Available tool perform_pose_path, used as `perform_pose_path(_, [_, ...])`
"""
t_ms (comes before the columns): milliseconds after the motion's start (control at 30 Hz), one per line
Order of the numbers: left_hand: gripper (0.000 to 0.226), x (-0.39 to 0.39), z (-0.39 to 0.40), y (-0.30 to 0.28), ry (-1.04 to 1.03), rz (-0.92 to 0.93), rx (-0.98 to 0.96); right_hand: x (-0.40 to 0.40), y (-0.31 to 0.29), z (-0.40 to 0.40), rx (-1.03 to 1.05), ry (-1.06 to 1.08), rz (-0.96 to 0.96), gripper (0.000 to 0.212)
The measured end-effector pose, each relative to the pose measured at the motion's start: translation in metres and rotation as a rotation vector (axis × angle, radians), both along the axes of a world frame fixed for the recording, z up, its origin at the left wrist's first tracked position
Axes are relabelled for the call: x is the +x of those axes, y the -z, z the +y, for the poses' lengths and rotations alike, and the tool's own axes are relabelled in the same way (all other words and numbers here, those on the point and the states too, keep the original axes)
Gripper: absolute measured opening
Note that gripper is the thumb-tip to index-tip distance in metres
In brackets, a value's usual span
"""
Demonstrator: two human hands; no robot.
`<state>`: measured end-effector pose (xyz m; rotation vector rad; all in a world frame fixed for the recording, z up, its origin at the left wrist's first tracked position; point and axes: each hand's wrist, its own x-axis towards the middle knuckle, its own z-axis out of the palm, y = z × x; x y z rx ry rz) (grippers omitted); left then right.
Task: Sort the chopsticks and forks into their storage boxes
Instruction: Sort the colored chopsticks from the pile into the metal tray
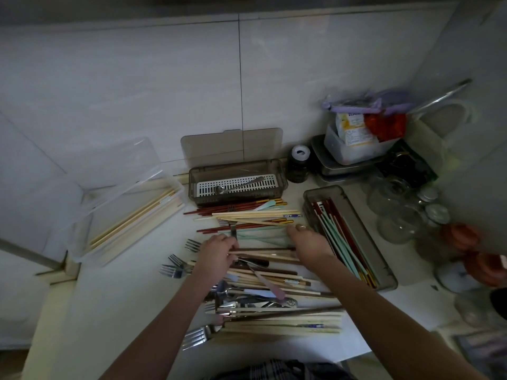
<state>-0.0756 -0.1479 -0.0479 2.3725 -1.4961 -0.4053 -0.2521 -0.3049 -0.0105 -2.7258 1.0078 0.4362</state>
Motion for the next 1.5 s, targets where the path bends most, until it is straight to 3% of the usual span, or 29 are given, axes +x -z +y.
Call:
perform_pose_path(100, [0.011, 0.006, -0.001, -0.004, -0.026, 0.14, -0.024, -0.013, -0.005, -0.002, -0.033, 0.088, -0.226, 0.057])
perform_pose_path(233, [0.011, 0.016, -0.001, -0.006, -0.129, 0.187, -0.032, -0.044, -0.007, -0.006, -0.23, 0.269, -0.607, 0.059])
perform_pose_path(333, [0.017, 0.019, -0.001, -0.006, -0.117, 0.139, -0.012, -0.072, -0.004, -0.008, -0.25, 0.499, -0.704, 0.063])
perform_pose_path(433, [0.02, 0.016, 0.001, -0.003, -0.074, 0.105, 0.041, -0.097, 0.004, -0.003, -0.199, 0.629, -0.633, 0.057])
perform_pose_path(600, [0.025, 0.012, 0.001, -0.005, -0.035, 0.187, 0.052, -0.114, 0.021, 0.003, -0.089, 0.689, -0.361, 0.049])
perform_pose_path(733, [0.032, 0.014, 0.0, -0.006, -0.004, 0.278, 0.035, -0.096, 0.012, 0.005, -0.161, 0.632, -0.418, 0.041])
perform_pose_path(833, [0.038, 0.015, 0.001, -0.005, 0.053, 0.291, 0.056, -0.071, 0.002, 0.011, -0.2, 0.52, -0.586, 0.039])
perform_pose_path(900, [0.039, 0.015, 0.002, -0.004, 0.092, 0.268, 0.067, -0.049, 0.003, 0.011, -0.144, 0.379, -0.592, 0.033])
perform_pose_path(1000, [0.028, 0.01, 0.003, -0.008, 0.116, 0.198, 0.088, -0.018, 0.01, 0.011, -0.019, 0.218, -0.438, 0.034])
perform_pose_path(1100, [0.017, 0.009, 0.006, -0.008, 0.097, 0.25, 0.097, 0.001, 0.019, 0.014, -0.09, 0.115, -0.214, 0.032])
perform_pose_path(1200, [0.012, 0.009, 0.01, -0.008, 0.082, 0.276, 0.033, 0.008, 0.022, 0.017, -0.156, 0.089, -0.137, 0.021])
perform_pose_path(1500, [0.013, 0.006, 0.008, -0.013, -0.033, 0.172, -0.142, 0.013, 0.012, 0.02, -0.248, -0.046, 0.085, 0.039])
